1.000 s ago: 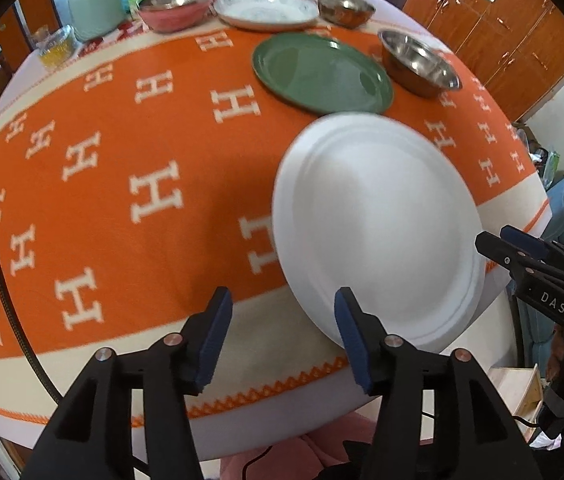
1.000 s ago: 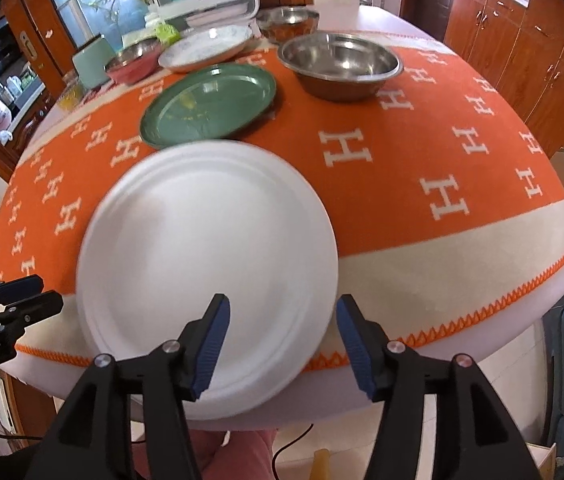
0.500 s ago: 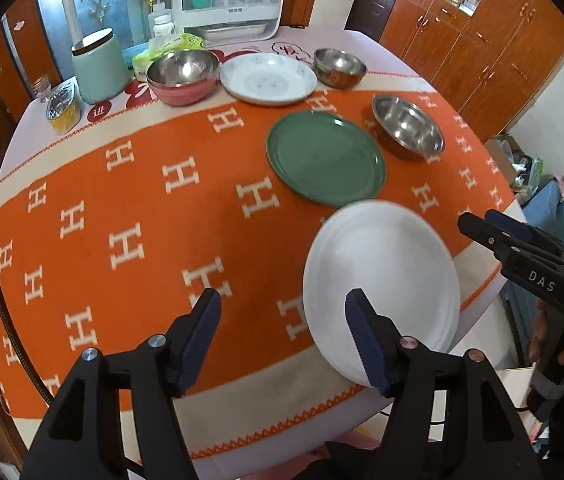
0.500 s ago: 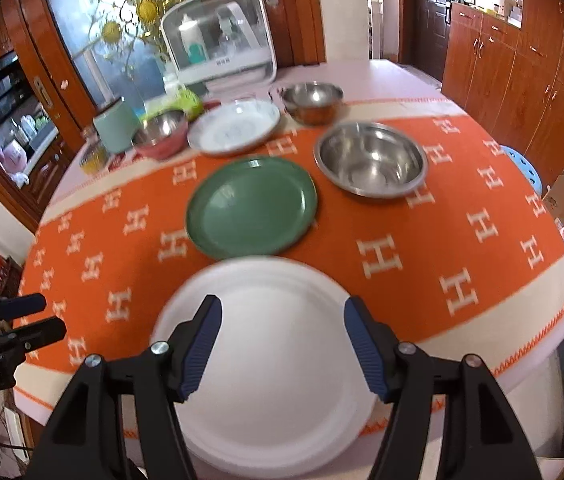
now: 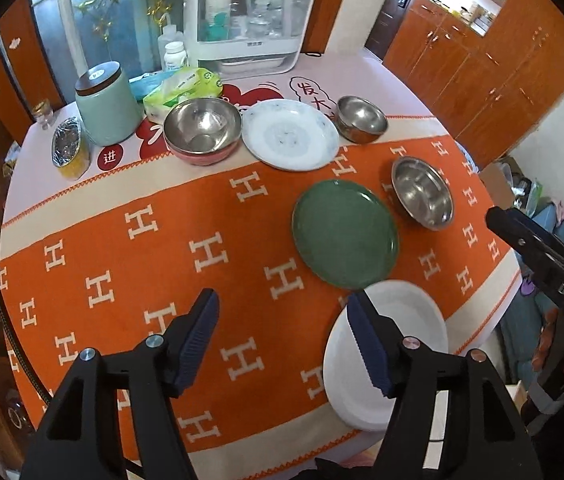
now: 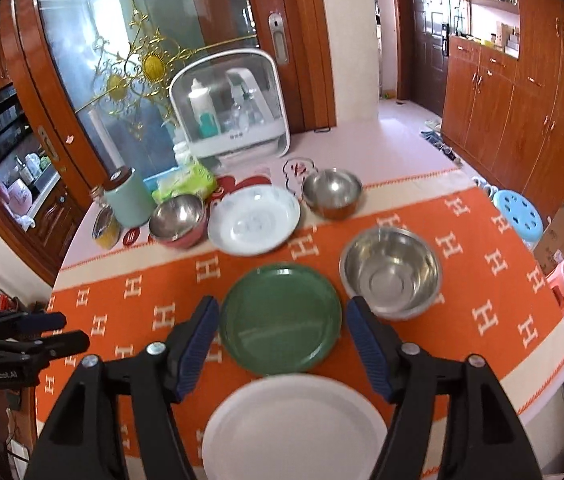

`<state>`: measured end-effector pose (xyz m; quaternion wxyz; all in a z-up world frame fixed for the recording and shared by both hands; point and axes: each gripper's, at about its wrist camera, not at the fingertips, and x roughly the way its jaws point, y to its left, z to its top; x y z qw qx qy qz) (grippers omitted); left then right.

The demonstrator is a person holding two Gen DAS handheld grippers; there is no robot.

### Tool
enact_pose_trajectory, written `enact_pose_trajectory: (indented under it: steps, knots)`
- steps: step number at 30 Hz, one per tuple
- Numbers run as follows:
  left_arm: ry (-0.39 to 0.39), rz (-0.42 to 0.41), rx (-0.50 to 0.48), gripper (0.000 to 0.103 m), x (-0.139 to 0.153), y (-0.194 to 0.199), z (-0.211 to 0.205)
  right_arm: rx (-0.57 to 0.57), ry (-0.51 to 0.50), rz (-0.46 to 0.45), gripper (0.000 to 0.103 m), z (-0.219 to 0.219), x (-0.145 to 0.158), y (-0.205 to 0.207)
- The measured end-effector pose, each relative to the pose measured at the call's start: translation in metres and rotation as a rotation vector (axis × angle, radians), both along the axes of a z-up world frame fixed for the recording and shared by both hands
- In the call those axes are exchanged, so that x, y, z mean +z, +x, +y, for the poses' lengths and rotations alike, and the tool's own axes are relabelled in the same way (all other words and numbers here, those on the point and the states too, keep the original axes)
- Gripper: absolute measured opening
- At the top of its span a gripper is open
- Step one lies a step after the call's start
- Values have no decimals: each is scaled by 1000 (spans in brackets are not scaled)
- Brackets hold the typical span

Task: Organize plates and bowls

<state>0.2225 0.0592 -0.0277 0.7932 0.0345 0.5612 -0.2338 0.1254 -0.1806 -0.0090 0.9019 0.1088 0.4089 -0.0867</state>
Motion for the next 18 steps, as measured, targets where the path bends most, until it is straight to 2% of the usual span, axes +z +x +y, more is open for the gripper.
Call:
enact_pose_trajectory:
  steps: [9,18]
  knots:
    - [-41,1,21,65,3,42,-14,-1,-18,-20,72,-3,20,40]
    - [-52,3,59,65,8,78,-40,9,63,-30,75,-32,24,80]
